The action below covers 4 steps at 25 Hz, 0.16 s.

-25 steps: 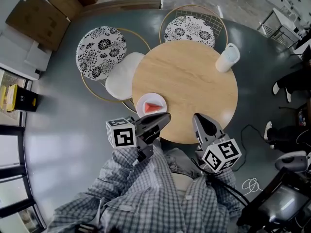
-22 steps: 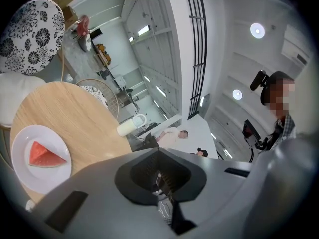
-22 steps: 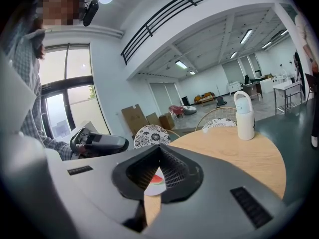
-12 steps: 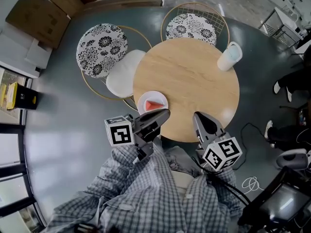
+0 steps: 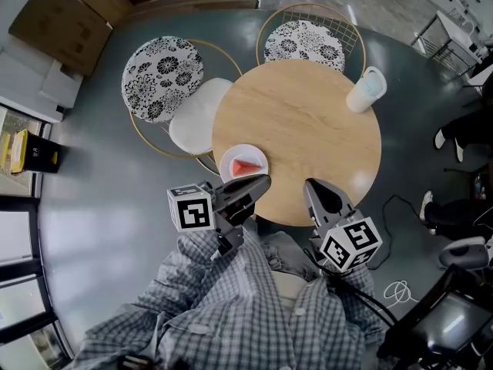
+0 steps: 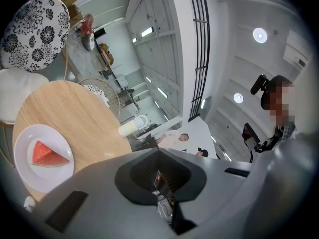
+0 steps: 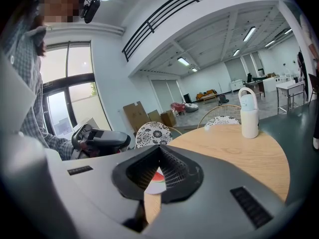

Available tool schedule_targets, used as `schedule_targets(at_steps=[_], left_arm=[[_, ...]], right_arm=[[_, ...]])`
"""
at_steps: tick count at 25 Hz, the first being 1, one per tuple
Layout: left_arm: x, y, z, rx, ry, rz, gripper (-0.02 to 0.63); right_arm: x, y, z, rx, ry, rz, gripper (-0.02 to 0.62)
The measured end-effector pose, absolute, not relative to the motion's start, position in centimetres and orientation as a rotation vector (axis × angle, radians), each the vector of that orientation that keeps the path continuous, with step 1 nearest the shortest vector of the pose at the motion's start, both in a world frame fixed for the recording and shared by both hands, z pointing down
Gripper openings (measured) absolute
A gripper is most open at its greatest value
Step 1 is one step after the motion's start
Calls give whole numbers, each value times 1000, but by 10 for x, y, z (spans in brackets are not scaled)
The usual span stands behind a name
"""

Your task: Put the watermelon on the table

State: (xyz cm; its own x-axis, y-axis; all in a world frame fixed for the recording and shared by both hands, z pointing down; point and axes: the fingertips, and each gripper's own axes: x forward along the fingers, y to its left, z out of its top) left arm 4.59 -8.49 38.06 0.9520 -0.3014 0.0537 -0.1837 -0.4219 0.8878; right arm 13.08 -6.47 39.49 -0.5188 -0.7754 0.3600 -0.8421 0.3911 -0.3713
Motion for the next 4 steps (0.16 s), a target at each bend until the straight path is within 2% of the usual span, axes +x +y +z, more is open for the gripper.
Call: schedule_targets(at_steps=[4], left_arm=[[45,-86,384,2013,-348,-120,6]], right_arm=[[127,-67,397,1455,-2503,786,8]])
